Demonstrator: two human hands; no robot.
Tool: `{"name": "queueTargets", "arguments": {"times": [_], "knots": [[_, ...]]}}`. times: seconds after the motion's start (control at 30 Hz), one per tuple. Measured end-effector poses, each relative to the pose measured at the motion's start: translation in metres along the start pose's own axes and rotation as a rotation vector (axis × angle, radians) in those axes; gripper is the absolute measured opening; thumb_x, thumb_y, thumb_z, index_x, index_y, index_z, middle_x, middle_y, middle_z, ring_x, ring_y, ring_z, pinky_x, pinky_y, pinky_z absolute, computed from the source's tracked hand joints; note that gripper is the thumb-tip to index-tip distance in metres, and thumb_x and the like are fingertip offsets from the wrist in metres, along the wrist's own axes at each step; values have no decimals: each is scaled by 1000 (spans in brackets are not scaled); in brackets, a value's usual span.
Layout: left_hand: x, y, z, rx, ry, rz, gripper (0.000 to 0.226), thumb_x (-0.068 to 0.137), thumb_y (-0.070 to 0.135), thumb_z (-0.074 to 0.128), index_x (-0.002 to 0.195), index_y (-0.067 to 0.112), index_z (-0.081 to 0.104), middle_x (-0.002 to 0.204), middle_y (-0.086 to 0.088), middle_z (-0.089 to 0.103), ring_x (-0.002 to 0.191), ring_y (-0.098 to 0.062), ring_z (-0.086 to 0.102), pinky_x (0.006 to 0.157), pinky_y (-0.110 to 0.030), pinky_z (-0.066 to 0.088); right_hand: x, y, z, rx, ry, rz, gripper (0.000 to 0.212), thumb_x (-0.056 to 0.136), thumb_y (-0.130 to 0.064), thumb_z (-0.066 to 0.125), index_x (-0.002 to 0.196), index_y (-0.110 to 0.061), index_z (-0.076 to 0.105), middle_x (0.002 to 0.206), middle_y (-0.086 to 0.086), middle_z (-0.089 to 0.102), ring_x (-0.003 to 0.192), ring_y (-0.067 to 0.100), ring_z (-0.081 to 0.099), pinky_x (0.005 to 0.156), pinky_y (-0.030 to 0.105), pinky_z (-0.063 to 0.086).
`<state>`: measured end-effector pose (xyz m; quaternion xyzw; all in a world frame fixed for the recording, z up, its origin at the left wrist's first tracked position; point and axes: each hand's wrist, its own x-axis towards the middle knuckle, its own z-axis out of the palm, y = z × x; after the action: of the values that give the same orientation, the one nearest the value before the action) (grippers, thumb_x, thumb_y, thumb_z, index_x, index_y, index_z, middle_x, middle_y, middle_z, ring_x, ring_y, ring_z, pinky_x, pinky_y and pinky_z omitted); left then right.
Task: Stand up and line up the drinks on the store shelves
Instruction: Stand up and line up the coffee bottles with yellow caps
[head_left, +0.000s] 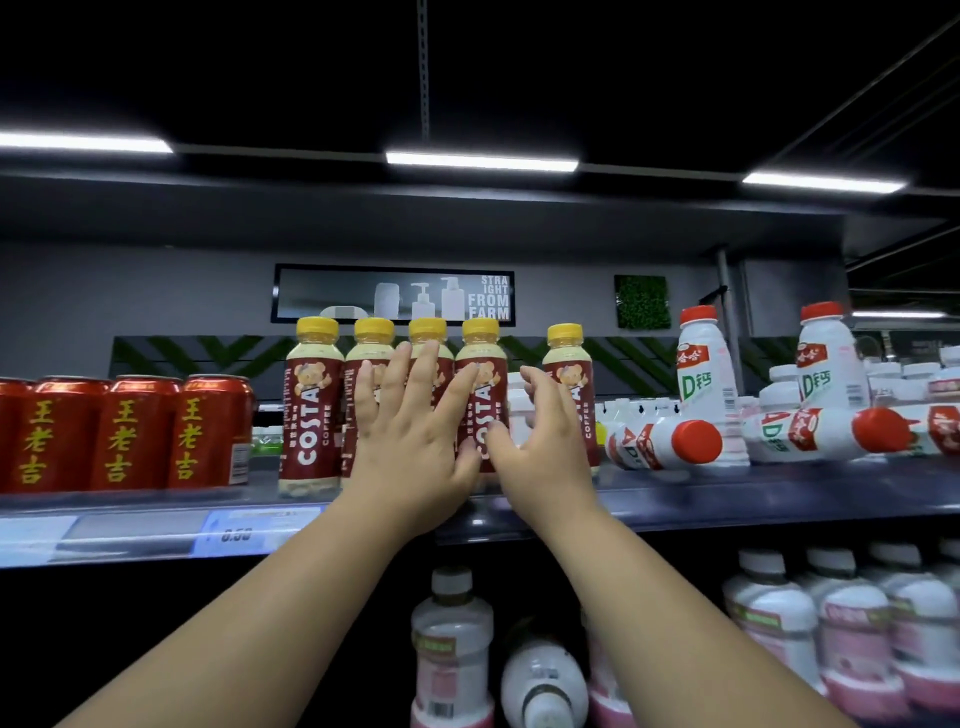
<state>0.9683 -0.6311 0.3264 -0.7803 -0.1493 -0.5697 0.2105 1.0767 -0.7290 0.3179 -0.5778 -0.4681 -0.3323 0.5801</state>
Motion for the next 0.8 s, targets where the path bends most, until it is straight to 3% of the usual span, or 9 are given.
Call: {"name": "queueTargets", "arguments": {"times": [0.07,0.13,0.27,0.33,0.43,0.7,0.8], "knots": [[6,6,6,8,-1,-13,70,81,51,38,148,34,33,162,-10,22,151,-32,9,119,-58,-1,5,9,-13,-71,143,-138,53,78,-22,63,130,-14,54,122,2,55,113,19,48,100,41,44],[4,8,14,40,-17,-30,72,82,56,38,151,35,30,163,-10,18,151,-32,8,119,-60,1,14,21,-31,-205,203,-149,53,77,-24,63,129,-15,54,121,4,56,110,23,48,96,40,43],[-3,6,22,100,-35,-58,77,83,63,35,155,38,20,164,-10,10,152,-31,1,119,-59,-1,20,40,-49,-389,-55,141,84,82,-40,67,149,-20,22,135,6,46,117,29,49,94,41,43],[-2,6,21,115,-34,-57,78,83,64,34,155,38,18,164,-9,9,152,-30,0,119,-59,-2,19,43,-49,-380,-167,247,92,82,-43,66,150,-23,8,130,7,52,104,30,55,80,40,46],[-3,6,22,118,-34,-45,78,83,65,35,155,40,17,165,-9,8,152,-29,0,119,-59,-1,24,47,-50,-362,-199,312,89,83,-41,65,148,-25,6,118,6,59,89,28,54,71,38,44],[-4,5,21,134,-38,-45,80,82,67,35,155,40,16,165,-9,8,152,-30,1,119,-60,0,22,48,-53,-128,-328,160,81,81,-48,64,145,-42,14,119,-7,65,102,18,63,90,45,52],[-4,5,21,135,-36,-47,81,81,67,36,155,41,15,165,-10,9,152,-30,2,119,-59,1,20,46,-52,-144,-324,145,80,77,-53,62,144,-46,17,117,-9,64,101,19,63,90,48,53]]}}
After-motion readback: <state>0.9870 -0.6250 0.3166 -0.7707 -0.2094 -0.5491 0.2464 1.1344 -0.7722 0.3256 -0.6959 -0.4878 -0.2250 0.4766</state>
